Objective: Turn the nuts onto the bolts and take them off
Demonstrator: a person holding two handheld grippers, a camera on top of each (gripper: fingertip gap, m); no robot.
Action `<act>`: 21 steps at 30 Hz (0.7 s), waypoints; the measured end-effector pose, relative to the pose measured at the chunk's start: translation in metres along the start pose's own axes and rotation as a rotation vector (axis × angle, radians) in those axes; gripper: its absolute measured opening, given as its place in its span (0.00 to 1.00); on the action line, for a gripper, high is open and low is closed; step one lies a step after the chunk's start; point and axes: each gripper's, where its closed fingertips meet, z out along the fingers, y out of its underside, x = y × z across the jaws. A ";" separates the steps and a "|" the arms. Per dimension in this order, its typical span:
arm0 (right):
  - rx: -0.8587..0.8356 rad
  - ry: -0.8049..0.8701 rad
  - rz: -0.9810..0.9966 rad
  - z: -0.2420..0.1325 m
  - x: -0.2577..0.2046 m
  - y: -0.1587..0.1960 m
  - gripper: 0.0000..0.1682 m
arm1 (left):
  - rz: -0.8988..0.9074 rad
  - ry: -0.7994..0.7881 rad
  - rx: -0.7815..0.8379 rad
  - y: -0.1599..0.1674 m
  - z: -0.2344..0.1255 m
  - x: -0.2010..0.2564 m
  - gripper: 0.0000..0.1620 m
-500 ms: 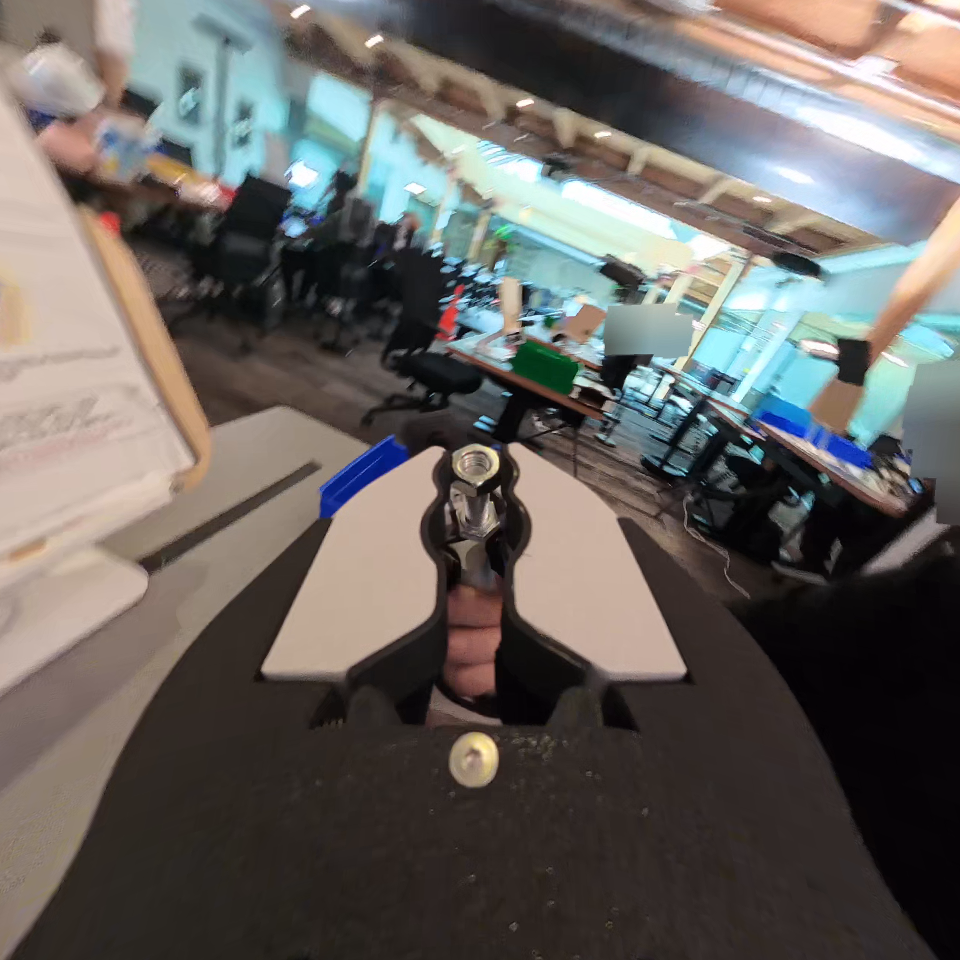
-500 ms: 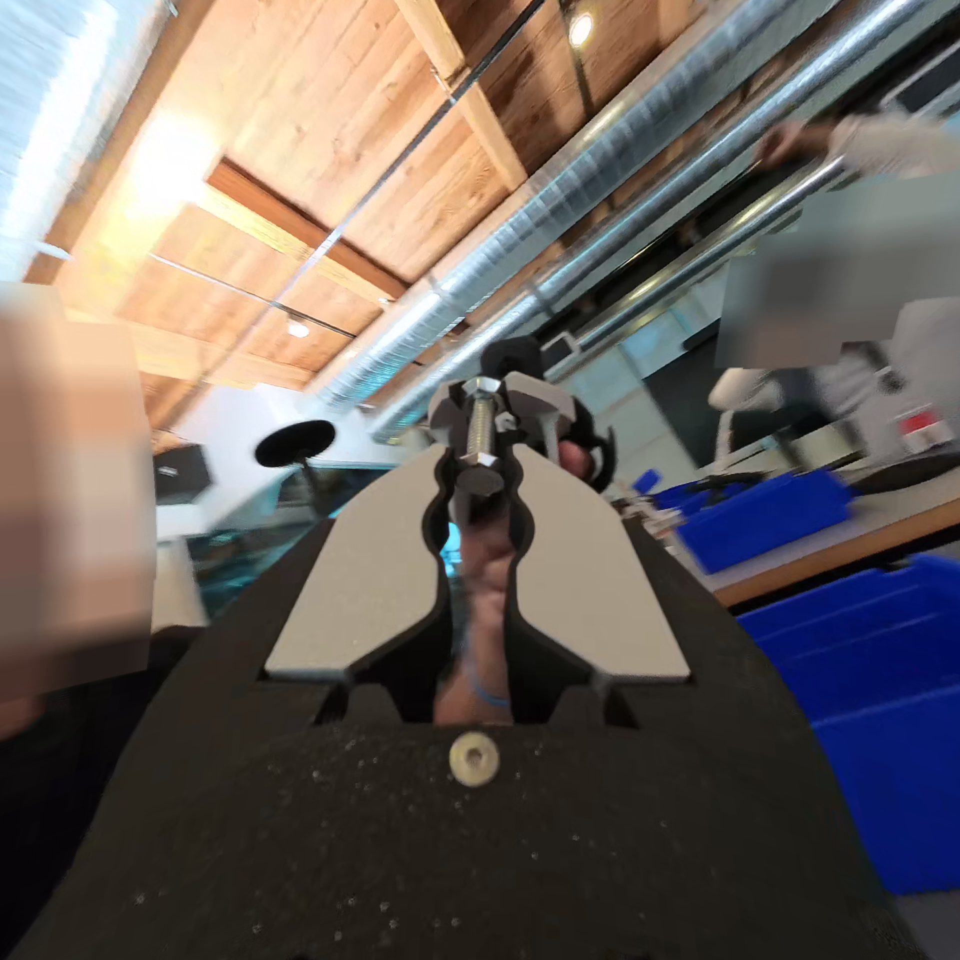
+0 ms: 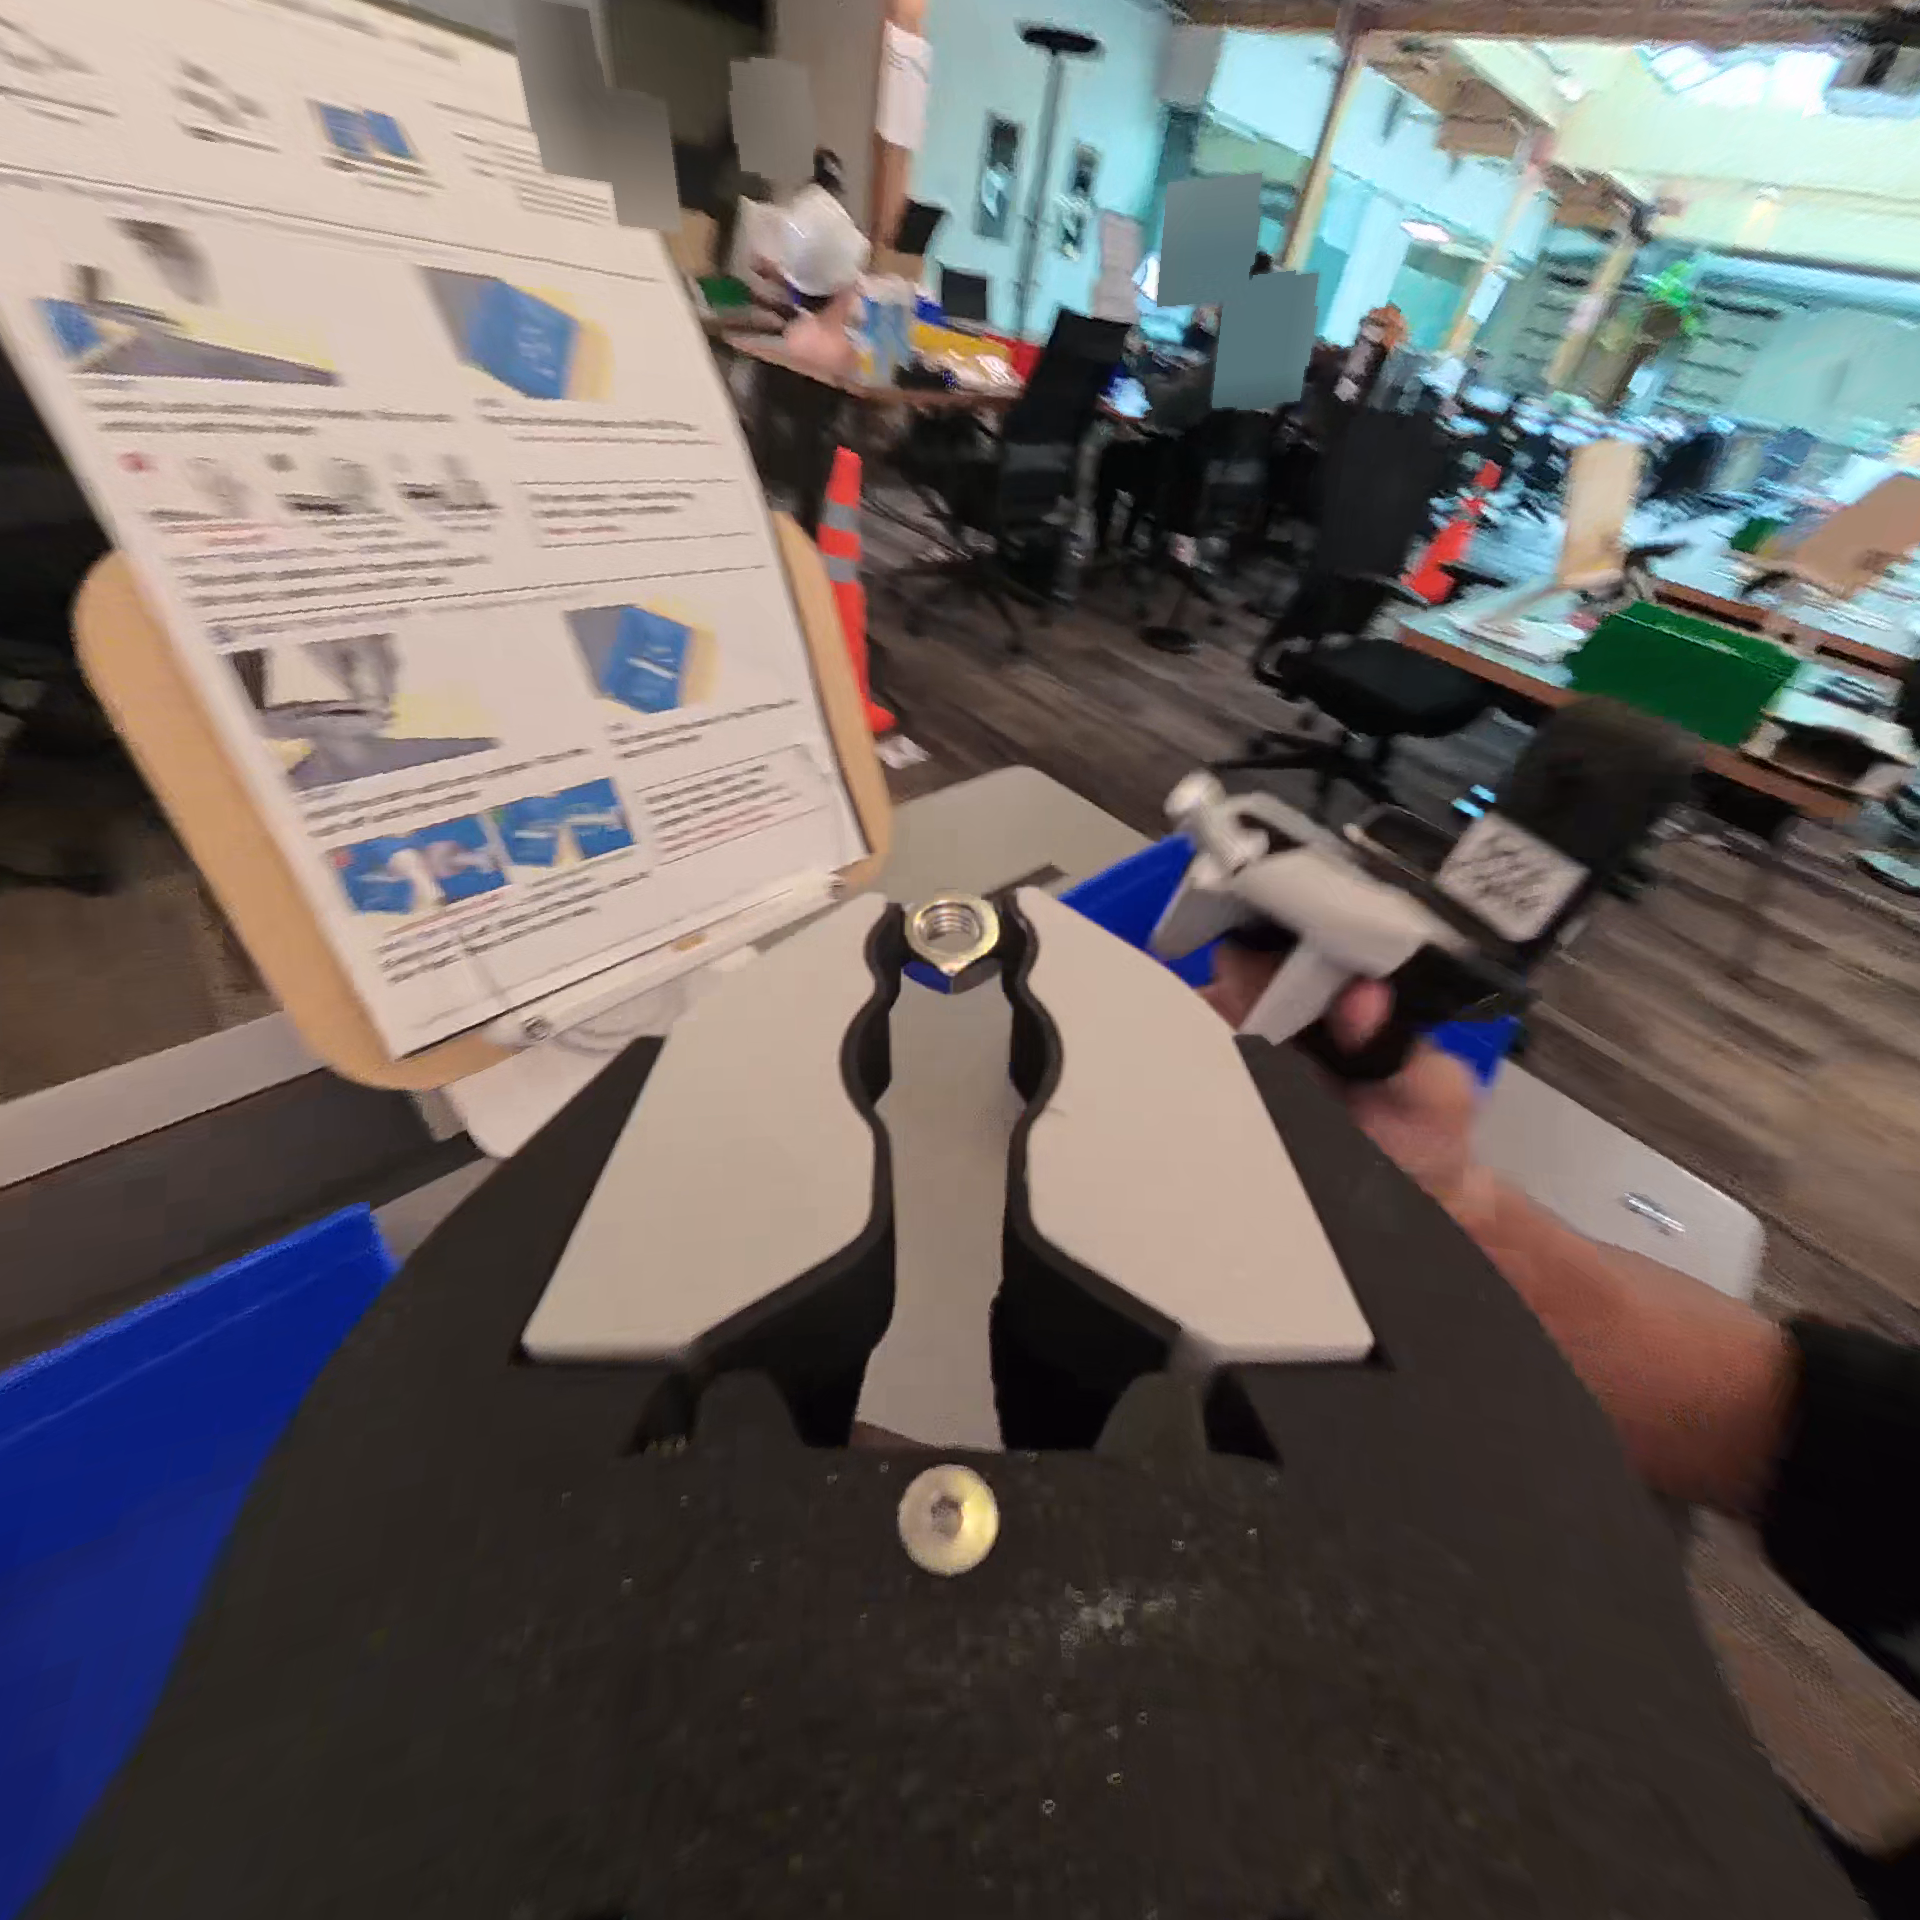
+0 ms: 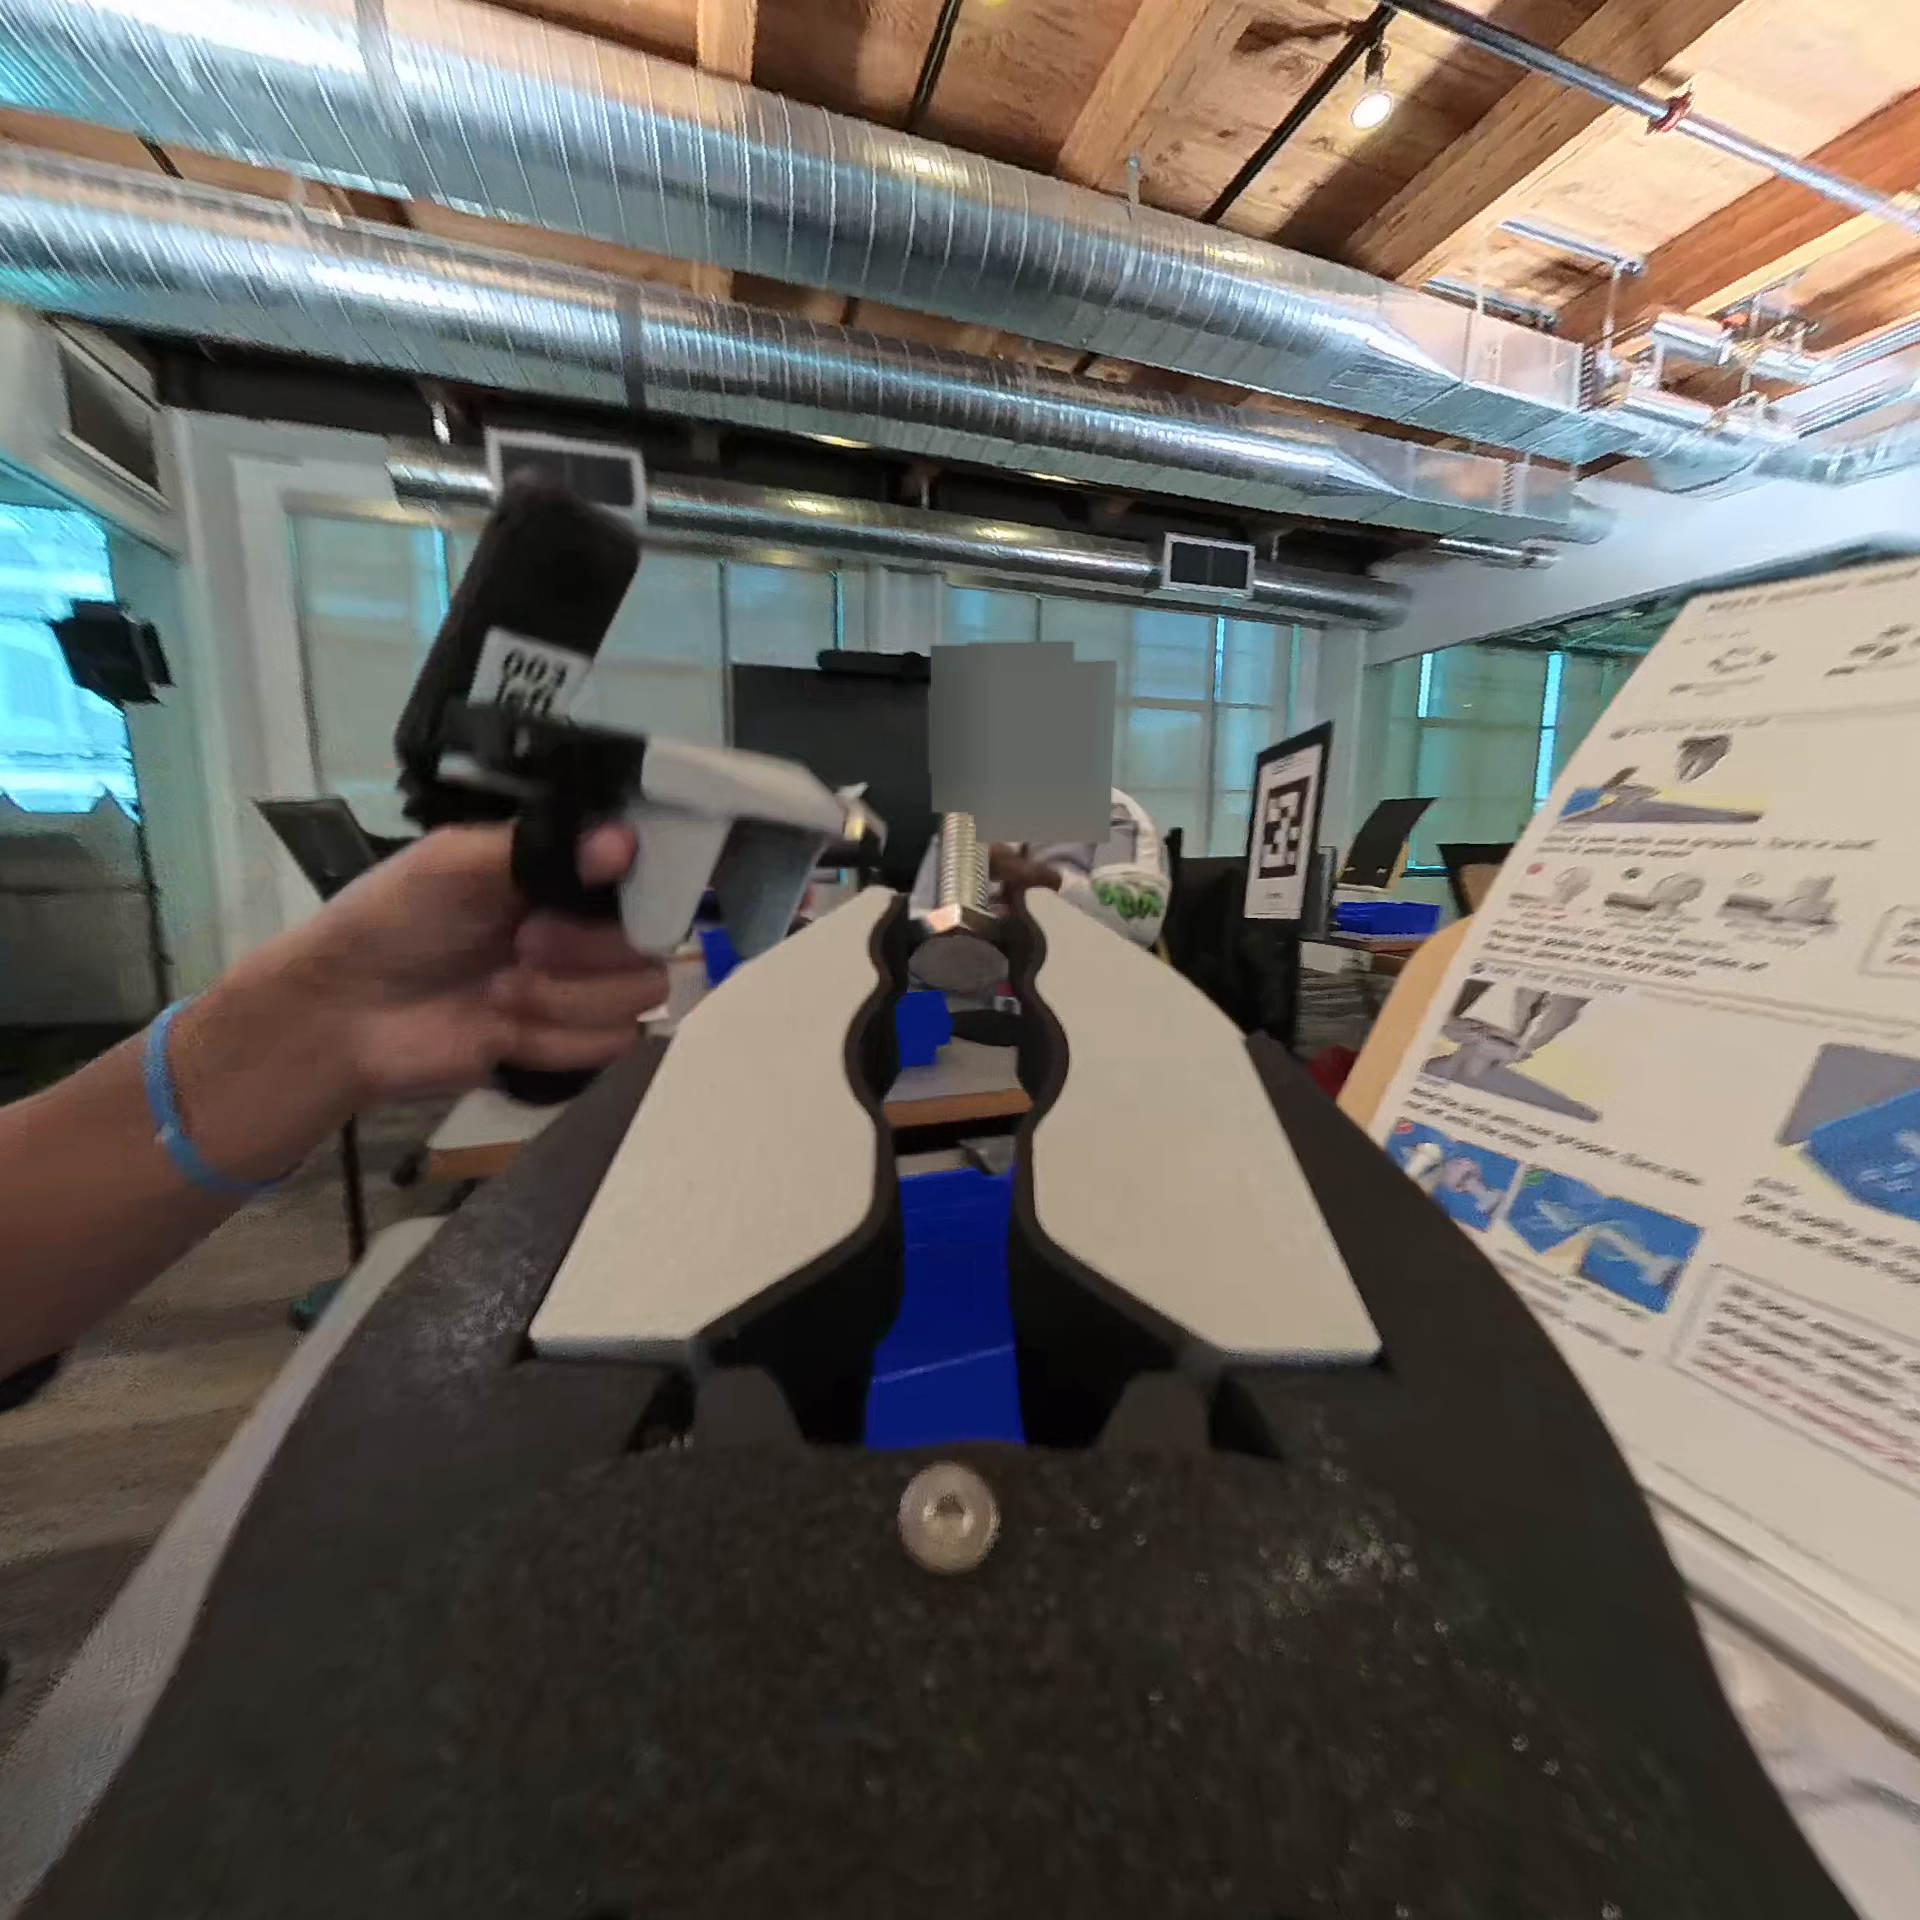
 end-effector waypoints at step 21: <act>-0.992 0.419 -0.288 -0.170 0.042 -0.001 0.11 | 0.100 -0.225 0.032 0.161 -0.014 -0.007 0.10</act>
